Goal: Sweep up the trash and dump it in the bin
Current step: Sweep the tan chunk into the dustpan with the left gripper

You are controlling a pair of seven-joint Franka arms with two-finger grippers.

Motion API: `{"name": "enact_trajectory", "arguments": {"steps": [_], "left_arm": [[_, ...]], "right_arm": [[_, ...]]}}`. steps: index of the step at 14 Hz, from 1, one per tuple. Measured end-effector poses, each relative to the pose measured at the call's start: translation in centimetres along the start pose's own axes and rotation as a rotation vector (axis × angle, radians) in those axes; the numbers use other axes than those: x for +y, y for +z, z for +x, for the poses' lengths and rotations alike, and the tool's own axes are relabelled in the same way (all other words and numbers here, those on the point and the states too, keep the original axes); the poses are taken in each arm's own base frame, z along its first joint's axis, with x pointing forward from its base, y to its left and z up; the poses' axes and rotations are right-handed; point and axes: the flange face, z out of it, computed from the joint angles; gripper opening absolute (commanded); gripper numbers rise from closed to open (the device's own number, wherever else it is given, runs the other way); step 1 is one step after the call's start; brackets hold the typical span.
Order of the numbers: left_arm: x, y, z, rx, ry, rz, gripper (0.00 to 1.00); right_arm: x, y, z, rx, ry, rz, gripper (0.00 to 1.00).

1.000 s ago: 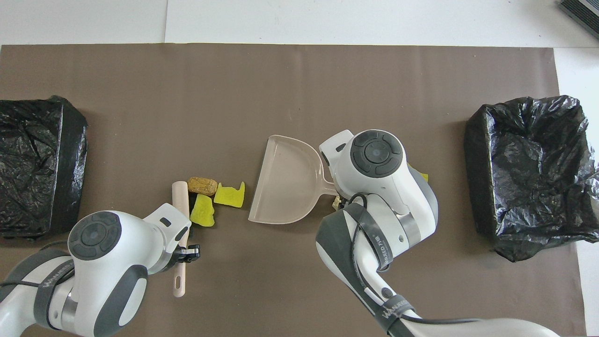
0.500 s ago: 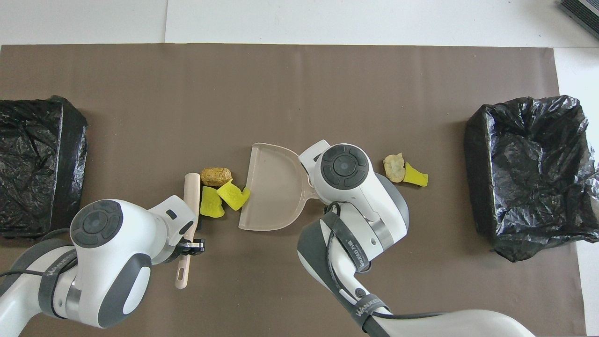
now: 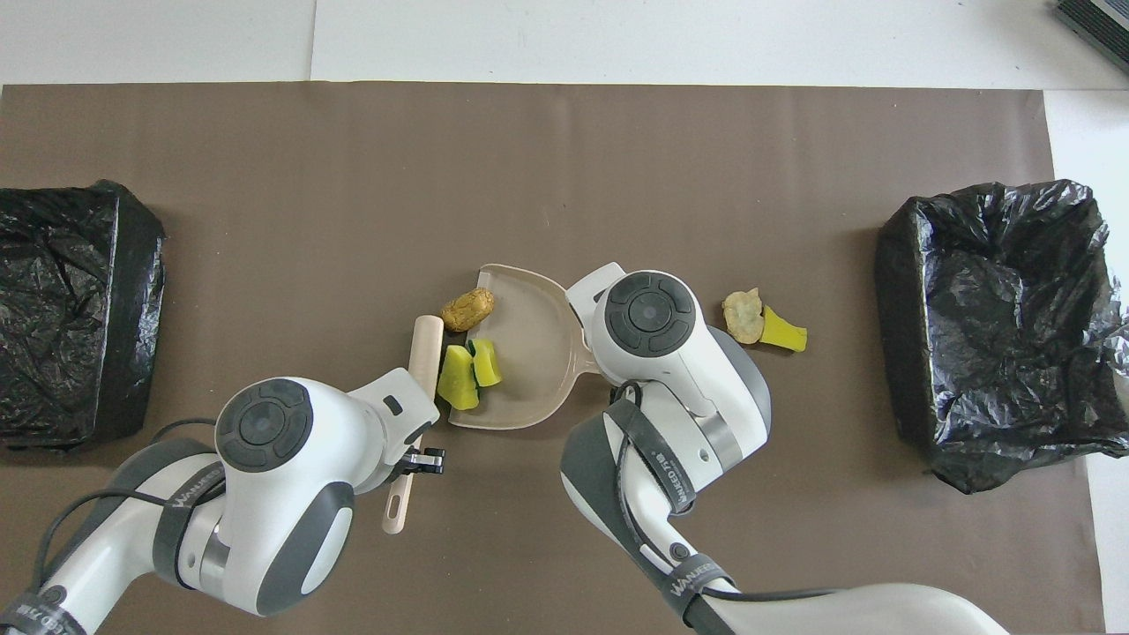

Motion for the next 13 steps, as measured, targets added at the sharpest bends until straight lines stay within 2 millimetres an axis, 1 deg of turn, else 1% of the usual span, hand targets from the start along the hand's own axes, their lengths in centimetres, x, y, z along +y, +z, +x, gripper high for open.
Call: {"name": "enact_trajectory", "arguments": {"steps": [3,4,5,7,9,13], "left_arm": [[4.0,-0.9,-0.2,0.015,0.060,-0.027,0.00],[5.0,-1.1,-0.2,0.019,0.074,-0.031,0.00],[5.4,-1.3,-0.2,0.020,0.081,-0.032,0.00],[5.4,-1.6,0.0,-0.002,0.079,-0.028,0.00],[4.9,-2.4,0.0,-0.051,0.067,-0.020,0.00],[3.4,-4.1,0.1,-0.086,0.002,0.000,0.00]], "right_arm": [[0.0,0.0,0.0,0.000,0.003,0.000,0.00],[0.0,0.0,0.0,-0.001,0.004,0.001,0.00],[0.0,0.0,0.0,-0.001,0.008,0.001,0.00],[0.0,0.0,0.0,-0.001,0.011,0.001,0.00],[0.0,0.0,0.0,-0.001,0.012,0.001,0.00],[-0.1,0.0,-0.1,-0.007,0.025,0.007,0.00]]}}
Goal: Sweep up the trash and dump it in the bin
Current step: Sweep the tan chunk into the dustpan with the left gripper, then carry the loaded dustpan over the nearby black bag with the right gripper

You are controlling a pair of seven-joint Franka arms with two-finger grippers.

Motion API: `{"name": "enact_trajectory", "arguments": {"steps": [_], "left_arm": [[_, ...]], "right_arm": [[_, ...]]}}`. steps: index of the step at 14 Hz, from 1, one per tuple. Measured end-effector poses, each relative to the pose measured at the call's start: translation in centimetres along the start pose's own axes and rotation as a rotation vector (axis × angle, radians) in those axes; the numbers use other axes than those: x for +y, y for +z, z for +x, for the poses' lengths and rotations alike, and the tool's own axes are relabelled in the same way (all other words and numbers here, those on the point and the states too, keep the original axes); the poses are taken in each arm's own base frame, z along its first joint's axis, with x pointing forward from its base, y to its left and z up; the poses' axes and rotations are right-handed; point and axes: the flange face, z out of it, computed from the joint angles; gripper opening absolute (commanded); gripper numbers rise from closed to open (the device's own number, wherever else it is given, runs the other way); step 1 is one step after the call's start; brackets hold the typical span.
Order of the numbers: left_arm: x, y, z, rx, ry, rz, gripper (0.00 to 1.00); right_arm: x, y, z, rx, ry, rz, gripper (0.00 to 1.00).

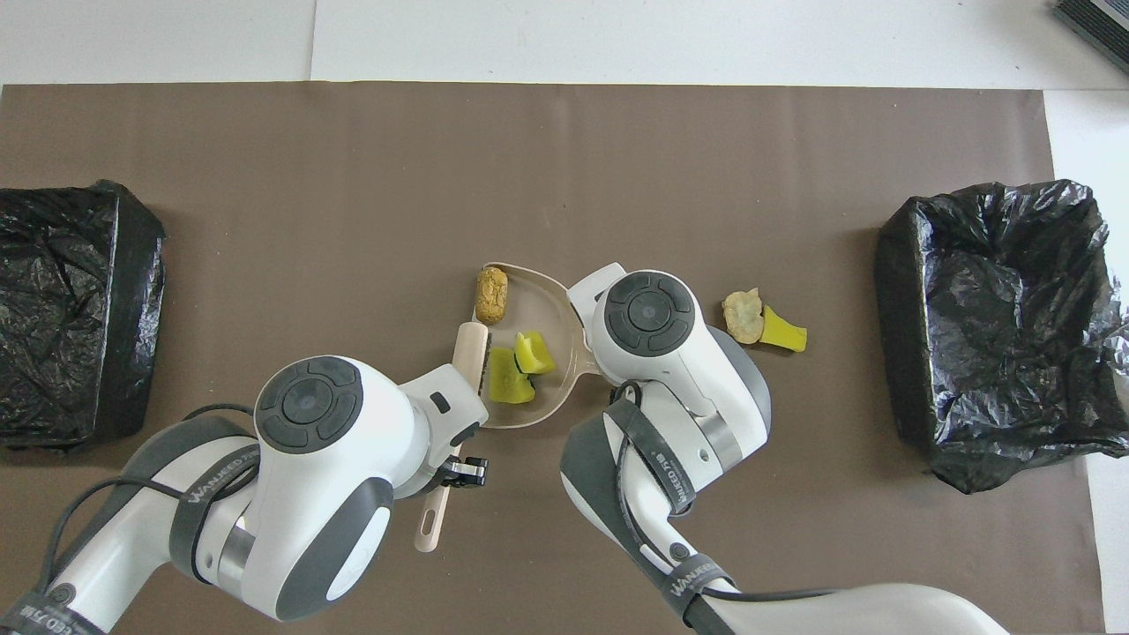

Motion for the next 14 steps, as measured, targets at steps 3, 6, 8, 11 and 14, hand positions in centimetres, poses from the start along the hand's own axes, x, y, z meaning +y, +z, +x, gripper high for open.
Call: {"name": "enact_trajectory", "arguments": {"steps": [3,6,8,11,14], "left_arm": [[-1.4,-0.6,0.2,0.016,-0.053,0.054,0.00],[-3.2,-1.1,1.0,0.034,-0.101,0.046,0.00],[-3.1,-1.1,1.3,0.057,-0.139,0.038,0.00],[-1.5,-0.2,0.9,0.057,-0.209,0.047,0.00],[3.5,2.6,-1.7,0.072,-0.231,0.062,0.00]], "right_arm": [[0.2,-1.2,-0.8,-0.007,0.063,0.006,0.00],[2.0,-4.2,-3.4,0.022,0.121,-0.016,0.00],[3.4,-6.8,-5.7,0.053,0.163,-0.045,0.00],[6.6,-10.8,-11.4,0.095,0.264,-0.101,0.00],[10.0,-14.2,-19.9,0.104,0.358,-0.129,0.00]]}}
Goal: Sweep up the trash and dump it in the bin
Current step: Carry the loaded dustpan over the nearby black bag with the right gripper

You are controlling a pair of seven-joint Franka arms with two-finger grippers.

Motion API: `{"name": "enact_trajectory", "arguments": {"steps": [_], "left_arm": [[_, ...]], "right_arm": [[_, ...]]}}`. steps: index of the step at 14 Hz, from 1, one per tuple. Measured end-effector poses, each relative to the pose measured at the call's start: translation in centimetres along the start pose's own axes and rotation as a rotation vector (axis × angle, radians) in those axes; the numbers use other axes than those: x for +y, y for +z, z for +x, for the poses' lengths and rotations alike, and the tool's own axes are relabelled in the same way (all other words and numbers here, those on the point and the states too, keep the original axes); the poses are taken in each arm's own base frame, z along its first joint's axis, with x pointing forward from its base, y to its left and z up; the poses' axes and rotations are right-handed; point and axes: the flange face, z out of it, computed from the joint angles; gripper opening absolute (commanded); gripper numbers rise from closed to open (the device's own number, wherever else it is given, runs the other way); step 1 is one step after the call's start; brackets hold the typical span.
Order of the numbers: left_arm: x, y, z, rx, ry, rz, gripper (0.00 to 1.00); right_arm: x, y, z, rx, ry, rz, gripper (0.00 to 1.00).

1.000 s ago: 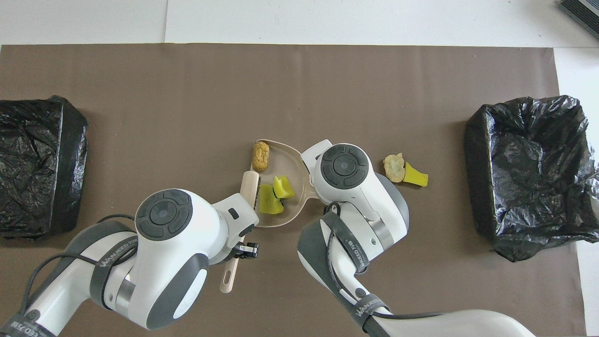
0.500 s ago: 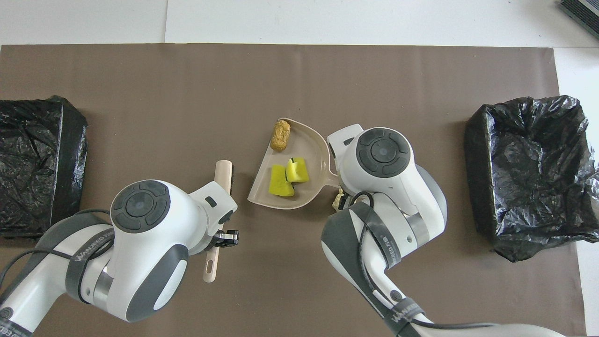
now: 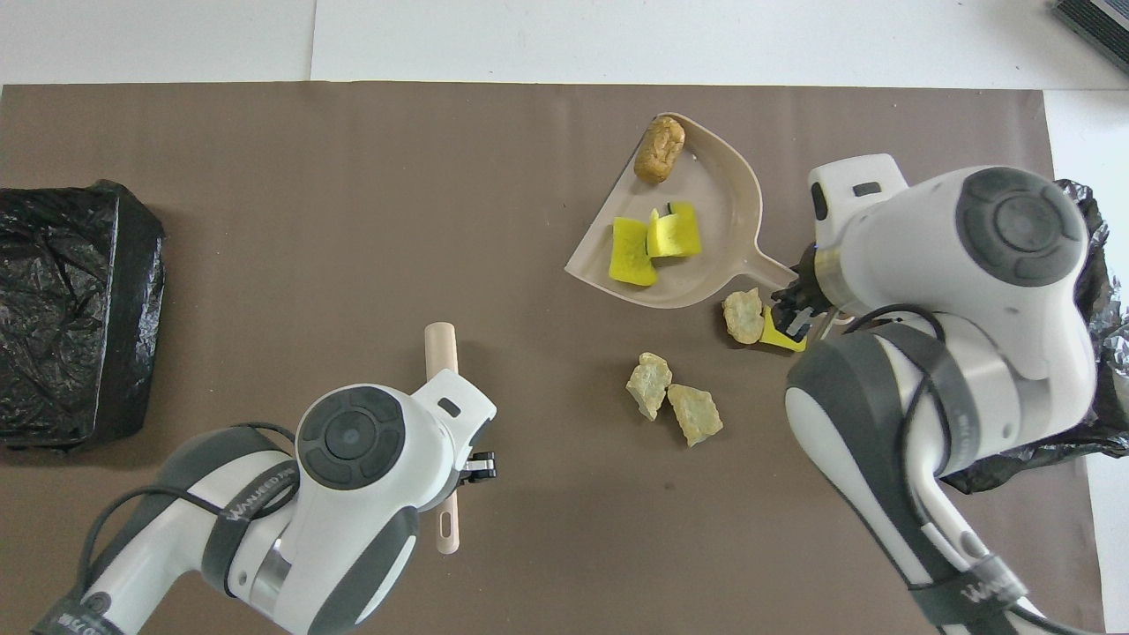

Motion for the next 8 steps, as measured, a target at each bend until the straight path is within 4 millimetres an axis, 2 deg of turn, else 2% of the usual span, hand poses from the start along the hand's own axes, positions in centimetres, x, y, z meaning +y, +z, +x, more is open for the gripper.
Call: {"name": "enact_trajectory", "arguments": {"steps": [2,4,8], "left_arm": [[3.0,2.4,-3.9,0.019,0.009,0.005,0.00],[4.9,4.1,-8.0,0.017,0.006,0.024,0.00],[6.1,5.9,-14.3,0.037,-0.015,0.028,0.00]], "right_arm": [[3.5,-2.6,-5.2,-0.030,0.019,0.015,0.00],[6.8,-4.5,-10.4,-0.051,0.016,0.027,0.00],[12.4,-4.6,-21.4,-0.122,-0.055,0.021,0.00]]}}
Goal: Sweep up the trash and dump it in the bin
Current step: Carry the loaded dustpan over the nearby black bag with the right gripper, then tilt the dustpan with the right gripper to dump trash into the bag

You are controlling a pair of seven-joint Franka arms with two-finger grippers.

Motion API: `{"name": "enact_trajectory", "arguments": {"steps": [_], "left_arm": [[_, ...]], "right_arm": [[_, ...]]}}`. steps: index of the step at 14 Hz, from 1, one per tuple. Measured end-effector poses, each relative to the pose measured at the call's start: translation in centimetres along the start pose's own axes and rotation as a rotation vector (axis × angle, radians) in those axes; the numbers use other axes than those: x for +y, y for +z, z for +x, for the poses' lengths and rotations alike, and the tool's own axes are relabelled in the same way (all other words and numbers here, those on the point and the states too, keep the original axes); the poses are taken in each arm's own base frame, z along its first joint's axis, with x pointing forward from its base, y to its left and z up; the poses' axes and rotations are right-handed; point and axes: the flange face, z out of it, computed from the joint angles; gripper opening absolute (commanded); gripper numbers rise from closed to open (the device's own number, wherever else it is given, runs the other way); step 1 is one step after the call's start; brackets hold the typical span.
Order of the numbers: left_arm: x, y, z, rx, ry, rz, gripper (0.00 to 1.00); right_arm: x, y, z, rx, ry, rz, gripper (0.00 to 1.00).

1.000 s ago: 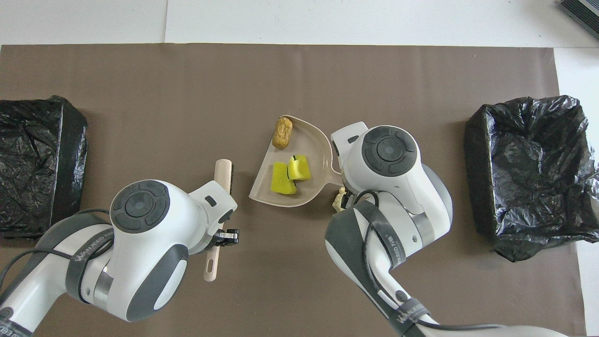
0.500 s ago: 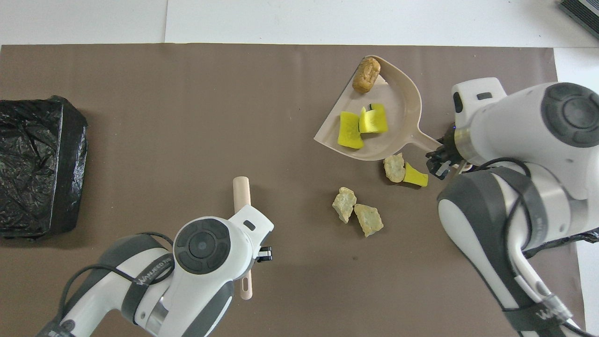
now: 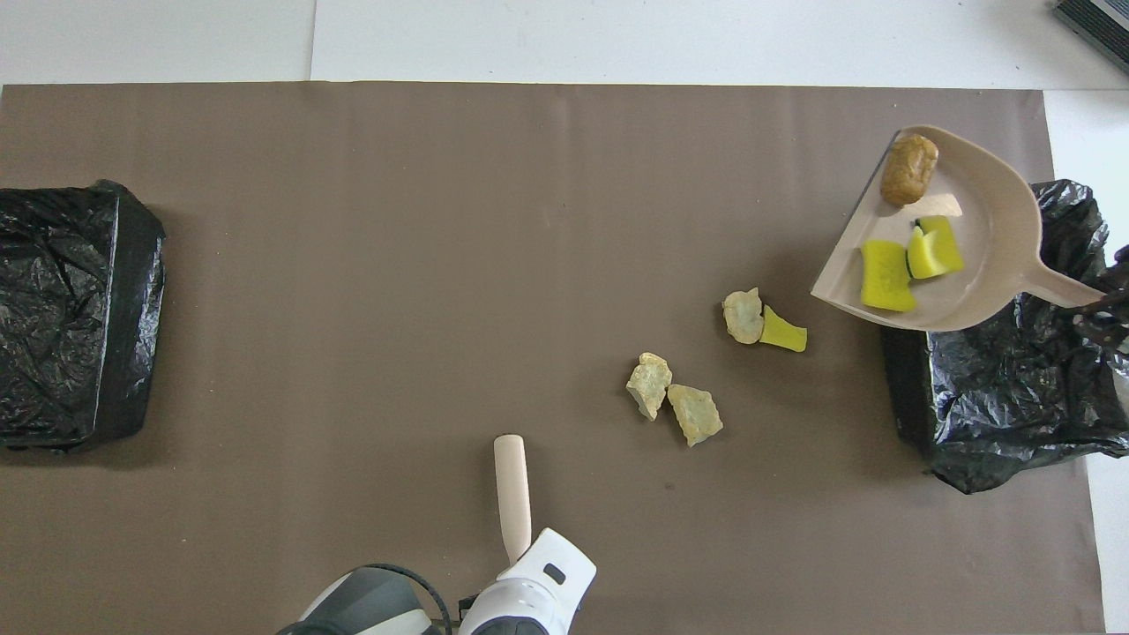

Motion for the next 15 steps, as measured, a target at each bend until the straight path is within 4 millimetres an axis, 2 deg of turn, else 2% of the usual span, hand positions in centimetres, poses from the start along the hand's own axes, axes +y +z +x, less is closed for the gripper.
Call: {"name": "enact_trajectory", "arguments": {"steps": [2,3,4,8,11,12,13,15], "left_arm": [[0.3,0.9,-2.2,0.016,0.007,-0.007,0.00],[0.3,1.3,-2.6,0.028,0.013,-0.023,0.00],[0.3,1.6,-2.7,0.036,0.015,-0.035,0.00],[0.0,2.2,-2.7,0.048,0.015,-0.049,0.00],[0.0,2.4,-2.7,0.055,0.016,-0.059,0.02],[0.0,2.4,-2.7,0.055,0.015,-0.059,0.30],[-0.1,2.5,-2.6,0.054,0.013,-0.058,0.54],[-0.3,2.8,-2.0,0.049,0.002,-0.050,0.94]], "right_arm": [[1.8,0.4,-6.3,-0.057,-0.065,-0.007,0.00],[2.3,0.4,-8.5,-0.116,-0.110,-0.015,0.00],[2.5,0.3,-9.7,-0.181,-0.160,-0.022,0.00],[2.7,-0.2,-10.1,-0.375,-0.361,-0.033,0.00],[2.9,-0.3,-9.5,-0.493,-0.464,-0.079,0.00],[3.0,0.0,-9.2,-0.520,-0.487,-0.090,0.00],[3.0,0.3,-8.9,-0.544,-0.508,-0.097,0.00],[2.7,0.5,-7.6,-0.614,-0.566,-0.110,0.00]]}}
